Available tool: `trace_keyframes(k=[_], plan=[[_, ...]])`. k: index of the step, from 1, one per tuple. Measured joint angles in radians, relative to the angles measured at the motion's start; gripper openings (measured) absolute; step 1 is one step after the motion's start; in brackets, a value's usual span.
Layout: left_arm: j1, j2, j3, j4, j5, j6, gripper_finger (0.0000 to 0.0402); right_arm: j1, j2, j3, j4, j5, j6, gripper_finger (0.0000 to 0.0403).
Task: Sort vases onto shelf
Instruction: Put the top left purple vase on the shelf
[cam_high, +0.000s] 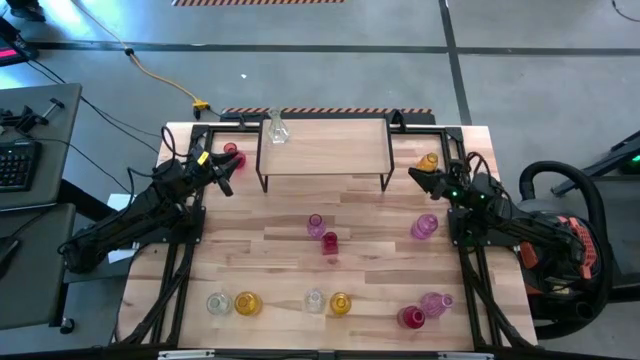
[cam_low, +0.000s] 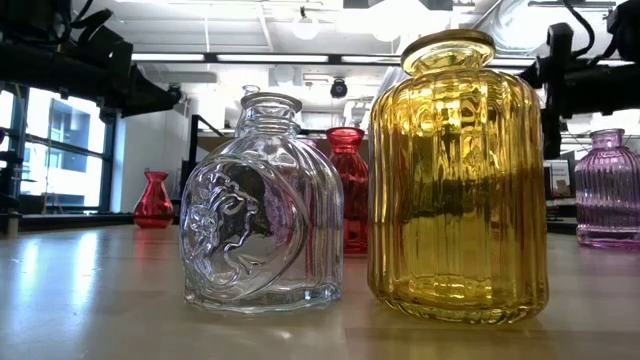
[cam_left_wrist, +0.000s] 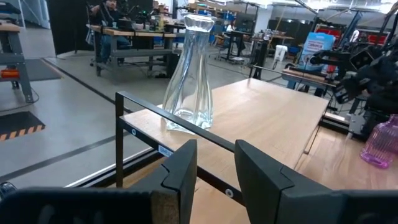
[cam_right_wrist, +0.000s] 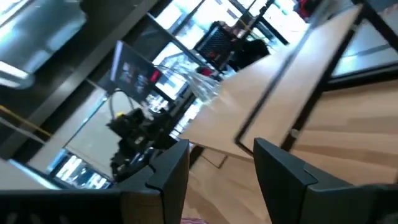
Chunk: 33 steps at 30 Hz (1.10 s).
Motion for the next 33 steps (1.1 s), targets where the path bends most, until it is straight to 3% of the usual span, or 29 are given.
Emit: trace_keyframes(k=[8,13,25,33], plan=[[0.000,0.000,0.000,0.000,-0.002,-0.090,0.0101,0.000,0.022,0.138,0.011,-0.058,-0.090,0.0161],[0.000,0.000,0.000,0.000,-0.002,-0.101,0.0101,0.000,0.119,0.272,0.002,-0.060,-0.155,0.0161],[0.000,0.000,0.000,0.000,-0.001,-0.184,0.0101,0.000,0.625,0.665,-0.098,-0.091,-0.287,0.0161],[0.000,0.000,0.000,0.000,0.010,-0.184,0.0101,0.025,0.928,0.864,-0.117,-0.222,-0.234,0.0161]])
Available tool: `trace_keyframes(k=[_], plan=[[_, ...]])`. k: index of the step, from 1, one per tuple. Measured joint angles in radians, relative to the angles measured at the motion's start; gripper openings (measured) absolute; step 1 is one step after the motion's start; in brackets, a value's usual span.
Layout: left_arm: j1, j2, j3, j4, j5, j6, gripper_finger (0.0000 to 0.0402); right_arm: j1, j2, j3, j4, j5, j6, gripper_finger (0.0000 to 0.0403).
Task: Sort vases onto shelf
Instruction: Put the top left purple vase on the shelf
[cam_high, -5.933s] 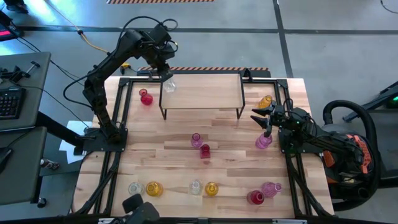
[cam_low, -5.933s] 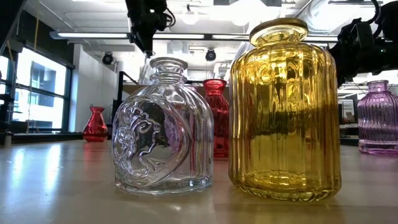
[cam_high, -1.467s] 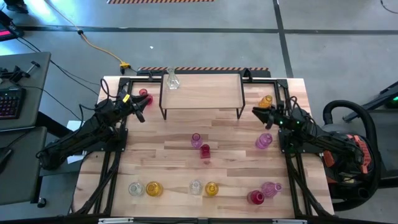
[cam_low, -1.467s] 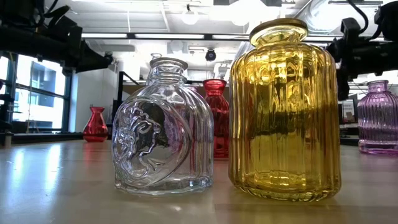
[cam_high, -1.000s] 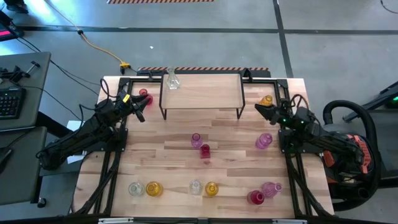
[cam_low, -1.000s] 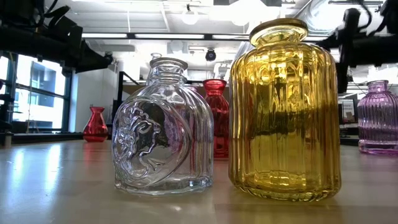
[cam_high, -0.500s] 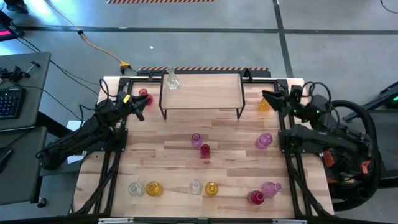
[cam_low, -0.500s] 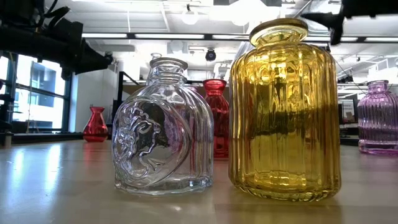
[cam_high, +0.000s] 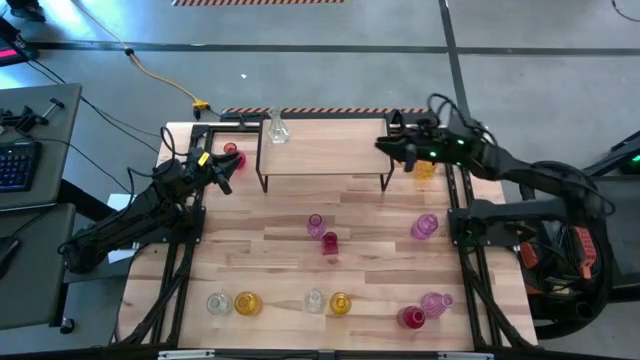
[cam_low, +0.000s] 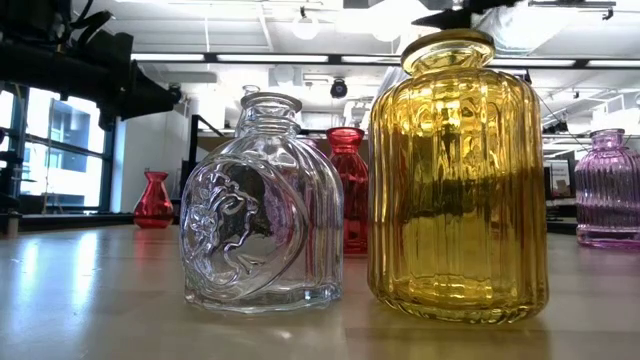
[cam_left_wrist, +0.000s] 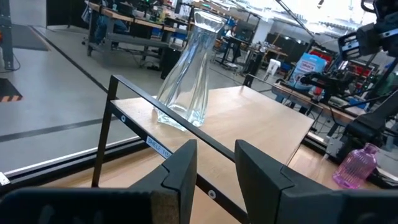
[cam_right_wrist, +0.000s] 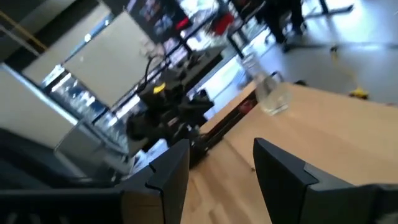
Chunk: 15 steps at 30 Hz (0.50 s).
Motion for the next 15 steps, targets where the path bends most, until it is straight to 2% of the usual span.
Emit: trace_keyframes(k=[5,11,15], plan=[[0.000,0.000,0.000,0.000,0.000,0.000,0.0101,0.082,0.160,0.132,-0.035,0.000,0.000,0.0161],[0.000,0.000,0.000,0.000,0.001,0.000,0.0101,0.166,0.337,0.295,-0.198,0.014,-0.001,0.0161],[0.000,0.000,0.000,0.000,0.002,0.000,0.0101,0.212,0.444,0.357,-0.291,0.047,-0.005,0.0161]])
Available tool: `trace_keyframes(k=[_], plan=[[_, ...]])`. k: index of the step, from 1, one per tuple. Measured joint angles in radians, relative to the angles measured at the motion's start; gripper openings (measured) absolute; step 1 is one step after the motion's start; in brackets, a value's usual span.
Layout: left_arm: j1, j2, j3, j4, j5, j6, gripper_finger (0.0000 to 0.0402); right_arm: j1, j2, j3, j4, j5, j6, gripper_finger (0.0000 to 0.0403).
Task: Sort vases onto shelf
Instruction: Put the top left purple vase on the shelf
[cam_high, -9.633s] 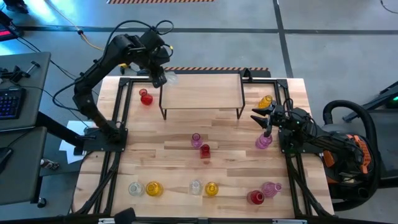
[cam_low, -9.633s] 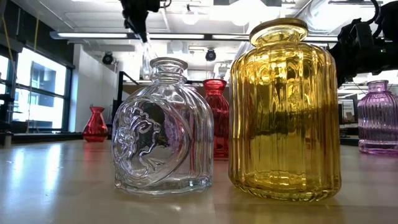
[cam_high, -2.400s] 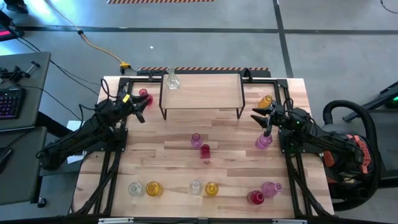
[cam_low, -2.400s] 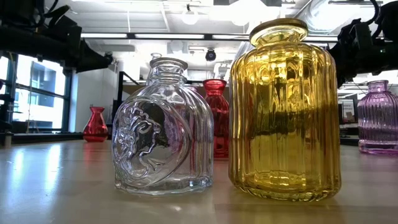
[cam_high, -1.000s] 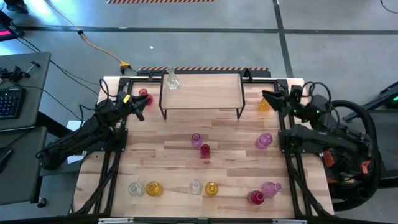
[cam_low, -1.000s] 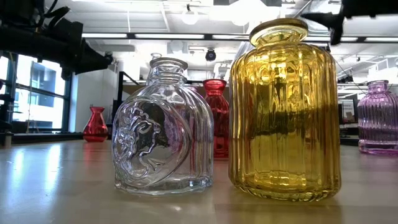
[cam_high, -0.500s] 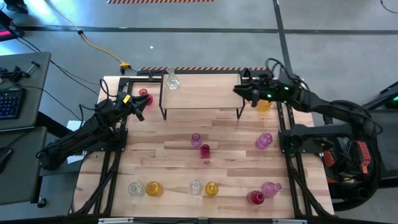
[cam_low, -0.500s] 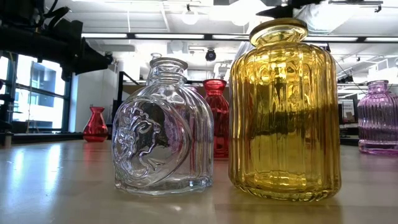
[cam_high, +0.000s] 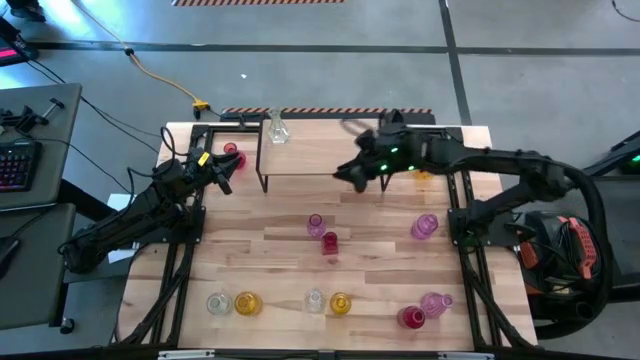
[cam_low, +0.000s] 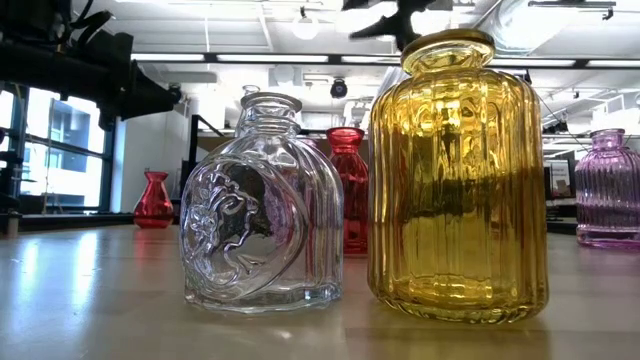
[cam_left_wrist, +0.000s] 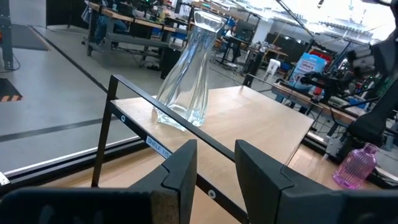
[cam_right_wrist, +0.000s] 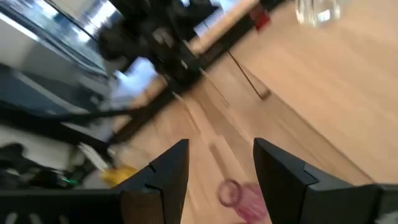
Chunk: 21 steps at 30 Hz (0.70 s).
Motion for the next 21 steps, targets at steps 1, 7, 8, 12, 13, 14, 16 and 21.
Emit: trace_keyframes(k=[1,7,8,12,13,14,16,21], plan=[[0.000,0.000,0.000,0.000,0.000,0.000,0.0101,0.011,0.025,0.008,-0.011,0.014,0.000,0.0161],[0.000,0.000,0.000,0.000,0.000,0.000,0.0101,0.056,0.145,0.016,-0.021,0.023,0.079,0.0161],[0.000,0.000,0.000,0.000,0.000,0.000,0.0101,0.063,0.162,0.016,-0.020,0.023,0.094,0.0161],[0.000,0.000,0.000,-0.005,0.000,0.000,0.0101,0.090,0.218,0.016,-0.015,0.023,0.136,0.0161],[0.000,0.000,0.000,-0.010,0.000,0.000,0.0101,0.096,0.230,0.016,-0.014,0.022,0.143,0.0161],[0.000,0.000,0.000,-0.018,0.000,0.000,0.0101,0.102,0.243,0.016,-0.014,0.023,0.152,0.0161],[0.000,0.000,0.000,-0.038,0.000,0.000,0.0101,0.112,0.261,0.016,-0.014,0.027,0.171,0.0161],[0.000,0.000,0.000,-0.084,0.025,-0.008,0.0101,0.131,0.281,0.016,-0.007,0.062,0.195,0.0161]])
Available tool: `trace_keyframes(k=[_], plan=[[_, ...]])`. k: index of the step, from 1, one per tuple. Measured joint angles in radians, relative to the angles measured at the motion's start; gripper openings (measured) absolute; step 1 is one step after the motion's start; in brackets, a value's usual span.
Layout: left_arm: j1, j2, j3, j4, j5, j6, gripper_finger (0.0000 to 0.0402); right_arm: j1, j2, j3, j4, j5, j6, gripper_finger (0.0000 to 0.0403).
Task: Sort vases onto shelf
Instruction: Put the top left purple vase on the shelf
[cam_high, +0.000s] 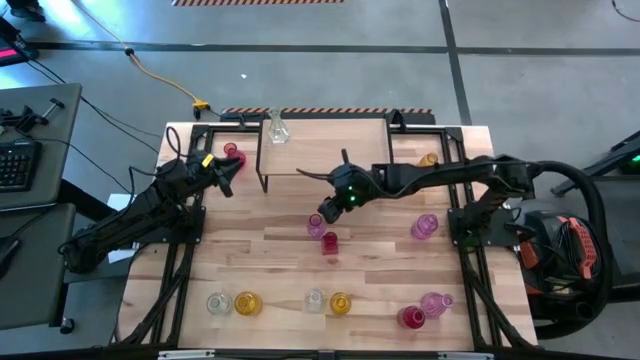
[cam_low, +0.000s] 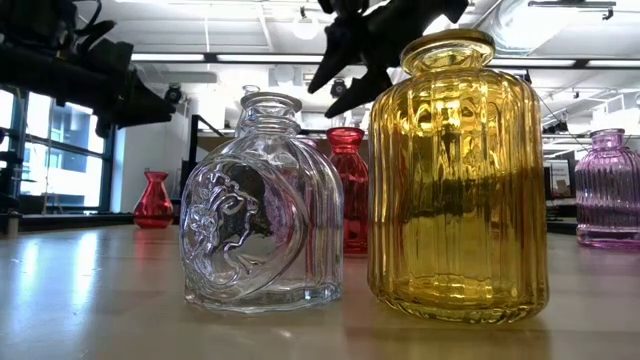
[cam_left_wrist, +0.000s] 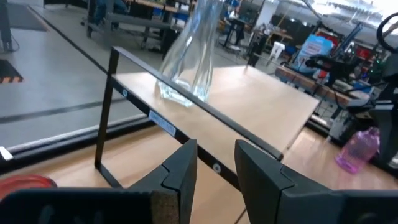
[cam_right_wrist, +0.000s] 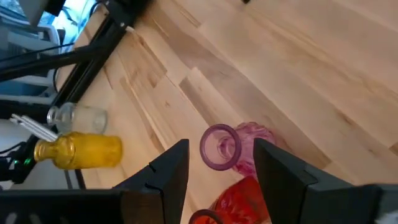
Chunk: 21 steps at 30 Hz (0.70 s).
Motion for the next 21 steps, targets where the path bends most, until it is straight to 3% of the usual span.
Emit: trace_keyframes(k=[8,21], plan=[[0.000,0.000,0.000,-0.013,0.008,0.000,0.0101,0.011,0.000,0.000,-0.009,0.122,-0.025,0.0161],[0.000,0.000,0.000,-0.013,0.011,0.000,0.0101,0.088,0.043,0.000,0.036,0.202,0.038,0.0161]])
